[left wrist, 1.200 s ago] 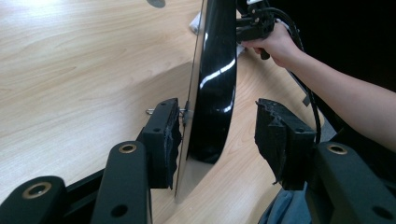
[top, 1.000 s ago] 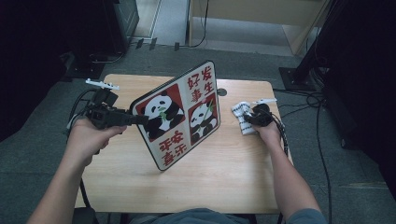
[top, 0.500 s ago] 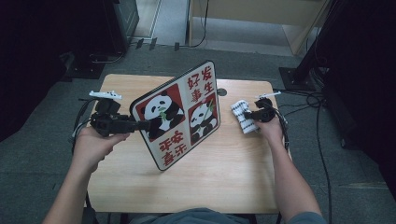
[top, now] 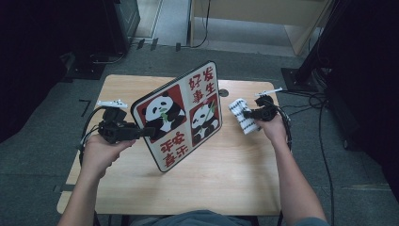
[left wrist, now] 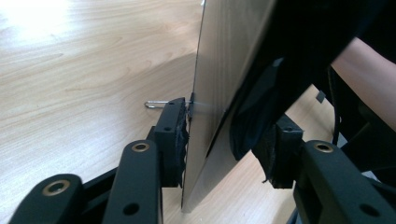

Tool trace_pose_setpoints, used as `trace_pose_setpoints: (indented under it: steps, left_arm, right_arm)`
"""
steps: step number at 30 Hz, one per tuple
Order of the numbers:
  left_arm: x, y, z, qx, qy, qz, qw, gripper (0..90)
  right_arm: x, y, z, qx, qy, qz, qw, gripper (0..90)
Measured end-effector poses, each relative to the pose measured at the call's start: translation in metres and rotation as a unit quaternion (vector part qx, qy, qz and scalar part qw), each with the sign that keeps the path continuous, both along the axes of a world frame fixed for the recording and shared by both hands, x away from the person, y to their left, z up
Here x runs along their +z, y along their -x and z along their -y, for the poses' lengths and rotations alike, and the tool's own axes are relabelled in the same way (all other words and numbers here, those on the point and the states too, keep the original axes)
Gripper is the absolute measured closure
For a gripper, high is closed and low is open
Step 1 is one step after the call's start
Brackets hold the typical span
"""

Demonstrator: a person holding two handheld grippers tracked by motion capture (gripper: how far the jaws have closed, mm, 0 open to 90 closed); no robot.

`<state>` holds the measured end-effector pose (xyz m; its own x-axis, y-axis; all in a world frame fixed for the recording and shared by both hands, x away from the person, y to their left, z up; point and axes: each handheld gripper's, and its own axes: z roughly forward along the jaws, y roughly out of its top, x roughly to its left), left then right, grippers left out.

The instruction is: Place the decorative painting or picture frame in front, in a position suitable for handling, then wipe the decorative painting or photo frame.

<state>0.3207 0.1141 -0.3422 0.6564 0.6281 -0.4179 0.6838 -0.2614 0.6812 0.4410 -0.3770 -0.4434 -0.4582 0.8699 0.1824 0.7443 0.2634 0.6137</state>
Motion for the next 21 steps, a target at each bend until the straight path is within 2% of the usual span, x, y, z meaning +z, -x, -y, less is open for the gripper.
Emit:
trace_pose_setpoints:
  steps: [3, 5, 7, 14, 16, 21]
  left_arm:
    - [-0.004, 0.001, -0.001, 0.002, 0.008, 0.001, 1.0000, 60.2]
    - [-0.006, 0.001, 0.000, 0.001, 0.001, 0.001, 1.0000, 60.3]
    - [-0.006, 0.002, -0.001, 0.004, 0.003, 0.003, 1.0000, 60.8]
    - [-0.011, 0.003, -0.002, 0.013, 0.013, 0.006, 0.9998, 61.1]
    - [-0.013, 0.003, -0.001, 0.014, 0.011, 0.011, 0.9998, 62.0]
    - [-0.013, 0.004, -0.003, 0.017, 0.017, 0.018, 0.9995, 65.5]
  right_arm:
    - [0.007, 0.004, -0.002, 0.008, -0.005, 0.001, 0.9999, 77.8]
    - [0.009, 0.004, -0.003, 0.012, -0.007, 0.003, 0.9999, 77.9]
    - [0.015, 0.006, -0.004, 0.021, -0.010, 0.006, 0.9997, 77.9]
    - [0.027, 0.009, -0.006, 0.024, -0.024, 0.018, 0.9993, 77.8]
    - [0.034, 0.009, -0.007, 0.033, -0.041, 0.021, 0.9984, 77.8]
    - [0.058, 0.011, -0.017, 0.041, -0.044, 0.046, 0.9971, 77.7]
